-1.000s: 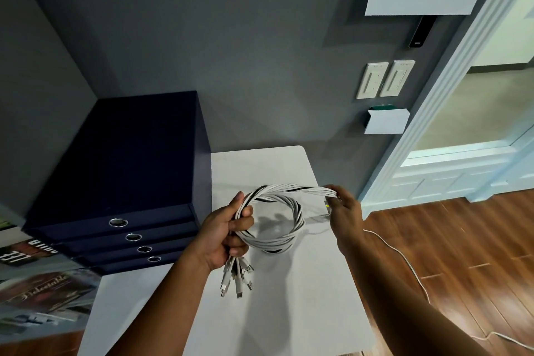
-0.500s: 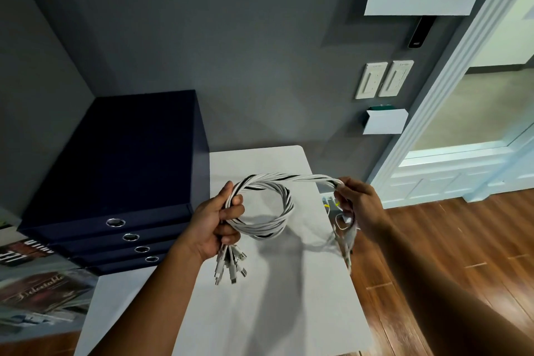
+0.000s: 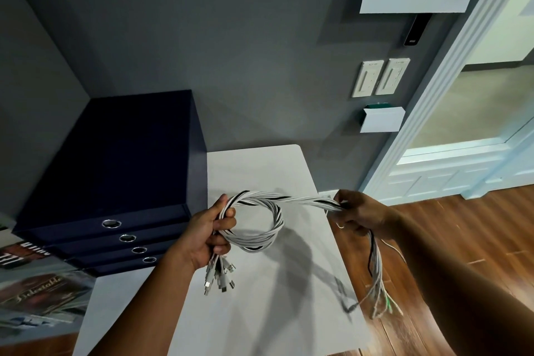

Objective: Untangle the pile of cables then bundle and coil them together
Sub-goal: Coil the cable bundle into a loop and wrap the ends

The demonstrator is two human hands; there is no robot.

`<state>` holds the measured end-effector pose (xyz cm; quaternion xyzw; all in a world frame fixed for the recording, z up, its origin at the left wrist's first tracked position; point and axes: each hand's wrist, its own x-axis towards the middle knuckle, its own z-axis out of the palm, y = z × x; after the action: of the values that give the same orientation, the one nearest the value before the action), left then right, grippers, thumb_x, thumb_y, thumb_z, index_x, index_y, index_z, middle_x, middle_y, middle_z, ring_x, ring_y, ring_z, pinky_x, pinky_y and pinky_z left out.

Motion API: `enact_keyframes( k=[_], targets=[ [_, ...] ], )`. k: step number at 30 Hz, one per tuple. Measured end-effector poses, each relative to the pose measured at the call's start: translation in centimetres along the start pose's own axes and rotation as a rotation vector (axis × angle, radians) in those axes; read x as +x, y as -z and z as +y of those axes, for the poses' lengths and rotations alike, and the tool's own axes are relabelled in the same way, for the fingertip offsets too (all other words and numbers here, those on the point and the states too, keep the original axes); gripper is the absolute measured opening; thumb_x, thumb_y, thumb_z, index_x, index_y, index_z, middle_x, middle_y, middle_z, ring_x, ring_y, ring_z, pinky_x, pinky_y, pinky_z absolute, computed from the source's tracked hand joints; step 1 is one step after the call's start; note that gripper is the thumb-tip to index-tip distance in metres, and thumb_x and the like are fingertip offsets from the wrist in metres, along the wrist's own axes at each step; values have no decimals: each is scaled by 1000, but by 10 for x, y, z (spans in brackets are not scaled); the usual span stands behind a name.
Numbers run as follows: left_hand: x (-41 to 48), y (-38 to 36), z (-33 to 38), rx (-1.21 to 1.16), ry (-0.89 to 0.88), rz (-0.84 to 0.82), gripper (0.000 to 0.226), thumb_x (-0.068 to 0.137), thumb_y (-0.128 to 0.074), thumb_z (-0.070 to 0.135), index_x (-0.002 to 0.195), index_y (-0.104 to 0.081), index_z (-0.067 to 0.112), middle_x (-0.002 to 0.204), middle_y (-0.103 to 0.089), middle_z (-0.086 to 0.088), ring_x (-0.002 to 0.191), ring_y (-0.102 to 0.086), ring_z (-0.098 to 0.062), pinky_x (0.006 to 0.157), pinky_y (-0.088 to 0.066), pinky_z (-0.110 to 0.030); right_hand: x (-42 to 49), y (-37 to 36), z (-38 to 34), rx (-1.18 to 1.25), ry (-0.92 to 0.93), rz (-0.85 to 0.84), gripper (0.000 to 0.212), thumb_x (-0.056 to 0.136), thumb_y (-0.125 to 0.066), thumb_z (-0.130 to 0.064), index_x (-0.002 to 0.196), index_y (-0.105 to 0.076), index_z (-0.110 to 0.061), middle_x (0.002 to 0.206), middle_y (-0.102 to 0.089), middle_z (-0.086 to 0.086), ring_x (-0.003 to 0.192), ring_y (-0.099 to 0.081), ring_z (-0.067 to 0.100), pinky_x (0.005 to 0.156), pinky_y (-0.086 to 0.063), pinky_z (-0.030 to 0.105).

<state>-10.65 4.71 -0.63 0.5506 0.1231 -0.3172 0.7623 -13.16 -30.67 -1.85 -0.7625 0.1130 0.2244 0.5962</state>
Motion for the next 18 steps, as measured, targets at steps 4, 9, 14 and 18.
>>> enact_keyframes(
  k=[4, 9, 14, 18],
  targets=[
    [0, 1, 0, 9, 6, 5, 37, 93, -54, 53, 74, -53, 21, 55, -21, 10, 34, -9, -3, 36, -21, -13, 5, -4, 11, -116, 163, 176, 22, 80, -79, -1, 81, -57, 3, 62, -57, 19, 47, -43, 20, 43, -36, 22],
    [-2, -1, 2, 40, -2, -5, 38, 96, -53, 52, 74, -53, 21, 56, -21, 10, 36, -8, -3, 37, -19, -14, 8, -1, 18, -402, 218, 224, 11, 84, -76, -9, 74, -75, -13, 63, -70, -1, 56, -59, 10, 60, -48, 27],
    [-1, -2, -2, 39, -1, -10, 37, 93, -55, 54, 75, -53, 22, 57, -20, 10, 36, -8, -4, 38, -20, -14, 18, 0, 21, -424, 223, 307, 20, 94, -65, -13, 78, -70, -22, 69, -63, 9, 62, -54, 14, 61, -42, 29],
    [0, -8, -4, -6, -3, -10, 37, 95, -53, 54, 76, -51, 21, 55, -21, 10, 35, -9, -4, 38, -20, -14, 30, -17, 29, -74, 160, 480, 17, 95, -58, -15, 81, -65, -20, 67, -55, 4, 65, -51, 24, 63, -40, 38]
  ],
)
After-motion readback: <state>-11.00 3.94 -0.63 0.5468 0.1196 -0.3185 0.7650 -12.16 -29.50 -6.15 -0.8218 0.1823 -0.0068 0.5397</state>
